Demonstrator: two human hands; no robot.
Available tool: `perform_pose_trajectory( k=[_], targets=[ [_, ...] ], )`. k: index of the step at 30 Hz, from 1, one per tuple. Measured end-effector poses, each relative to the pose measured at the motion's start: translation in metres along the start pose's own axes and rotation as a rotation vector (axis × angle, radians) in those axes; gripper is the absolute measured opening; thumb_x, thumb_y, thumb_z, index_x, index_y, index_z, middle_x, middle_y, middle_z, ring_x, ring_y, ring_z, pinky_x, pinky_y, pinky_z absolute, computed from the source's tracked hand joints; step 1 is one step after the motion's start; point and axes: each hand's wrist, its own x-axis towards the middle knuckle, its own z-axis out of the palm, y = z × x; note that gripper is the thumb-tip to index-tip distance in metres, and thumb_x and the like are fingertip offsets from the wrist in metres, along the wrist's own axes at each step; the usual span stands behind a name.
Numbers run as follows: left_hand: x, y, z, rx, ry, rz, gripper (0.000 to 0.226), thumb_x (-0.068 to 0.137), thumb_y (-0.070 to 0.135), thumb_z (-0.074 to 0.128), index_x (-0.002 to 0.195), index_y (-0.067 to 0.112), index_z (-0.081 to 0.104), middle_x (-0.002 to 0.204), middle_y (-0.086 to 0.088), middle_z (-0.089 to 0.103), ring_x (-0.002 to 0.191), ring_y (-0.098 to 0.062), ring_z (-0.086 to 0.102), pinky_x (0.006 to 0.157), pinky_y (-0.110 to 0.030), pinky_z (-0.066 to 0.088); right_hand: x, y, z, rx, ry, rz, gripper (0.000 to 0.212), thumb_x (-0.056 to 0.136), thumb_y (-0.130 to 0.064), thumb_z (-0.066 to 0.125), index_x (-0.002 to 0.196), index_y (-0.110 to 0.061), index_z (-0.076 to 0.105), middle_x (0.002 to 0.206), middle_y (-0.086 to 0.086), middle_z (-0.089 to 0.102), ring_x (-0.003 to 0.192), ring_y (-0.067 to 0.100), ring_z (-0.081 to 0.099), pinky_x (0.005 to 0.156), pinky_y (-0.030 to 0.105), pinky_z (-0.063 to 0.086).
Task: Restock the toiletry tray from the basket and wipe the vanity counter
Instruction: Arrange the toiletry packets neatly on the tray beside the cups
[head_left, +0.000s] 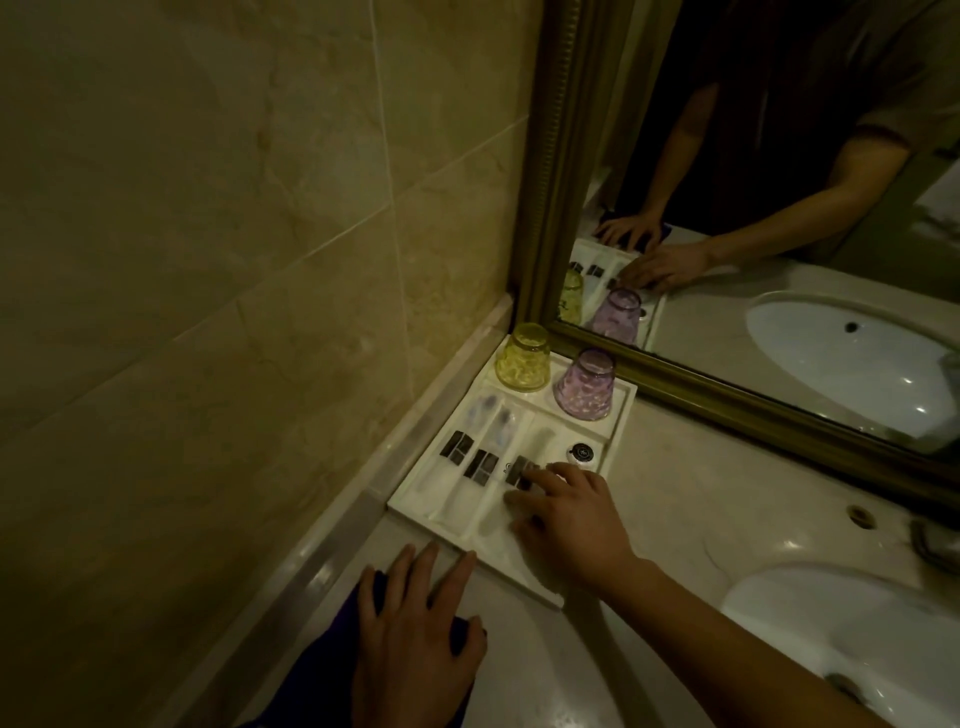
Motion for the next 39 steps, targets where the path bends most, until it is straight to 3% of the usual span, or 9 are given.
perform_pose_trajectory(
  k=[4,9,17,21,29,39],
  targets=[
    [-0.001,0.001,0.0,-0.017,0.005,-0.008,0.069,0.066,0.056,0.057,0.134,0.046,0.049,0.134,0.0,0.059,0.128,-0.025,0.05,0.107,-0.057,0.024,-0.001,0.005,0.0,0.051,-0.067,-0.046,0.05,0.083,-0.066,0.04,0.125,-0.045,0.055,0.145,-0.009,0.049,0.134,0.02,0.041,0.111,0.046,0.027],
    [0.0,0.001,0.002,-0.011,0.016,0.001,0.07,0.066,0.056,0.058,0.134,0.046,0.049,0.135,0.001,0.058,0.129,-0.025,0.049,0.107,-0.057,0.023,0.001,0.005,-0.001,0.133,-0.102,-0.091,0.046,0.087,-0.058,0.051,0.129,-0.042,0.054,0.15,-0.007,0.042,0.143,0.017,0.03,0.119,0.052,0.012],
    [-0.001,0.0,0.002,-0.046,0.025,0.009,0.068,0.066,0.053,0.058,0.133,0.044,0.052,0.135,0.0,0.059,0.13,-0.026,0.049,0.108,-0.058,0.024,0.003,0.01,-0.006,0.155,-0.154,-0.111,0.041,0.09,-0.055,0.049,0.129,-0.04,0.055,0.148,-0.006,0.042,0.132,0.014,0.045,0.118,0.054,0.013],
    [0.0,0.0,0.002,-0.049,0.034,0.017,0.068,0.066,0.052,0.059,0.133,0.044,0.052,0.135,-0.001,0.059,0.129,-0.026,0.05,0.107,-0.058,0.026,0.003,0.004,-0.008,0.145,-0.145,-0.125,0.051,0.09,-0.062,0.042,0.137,-0.044,0.045,0.151,-0.004,0.037,0.139,0.016,0.035,0.118,0.051,0.016],
    [0.0,0.0,0.001,-0.039,0.032,0.018,0.068,0.066,0.054,0.058,0.133,0.043,0.052,0.135,-0.001,0.059,0.129,-0.026,0.05,0.106,-0.057,0.024,-0.005,0.001,-0.007,0.16,-0.142,-0.136,0.057,0.086,-0.067,0.028,0.133,-0.044,0.051,0.156,-0.003,0.031,0.143,0.016,0.029,0.119,0.049,0.018],
    [-0.001,-0.001,0.001,-0.04,0.033,0.023,0.07,0.066,0.054,0.058,0.135,0.044,0.049,0.135,-0.001,0.059,0.129,-0.027,0.05,0.107,-0.058,0.024,-0.01,-0.005,-0.001,0.117,-0.122,-0.118,0.053,0.088,-0.062,0.038,0.138,-0.045,0.043,0.156,0.001,0.03,0.139,0.021,0.033,0.115,0.043,0.028]
  ],
)
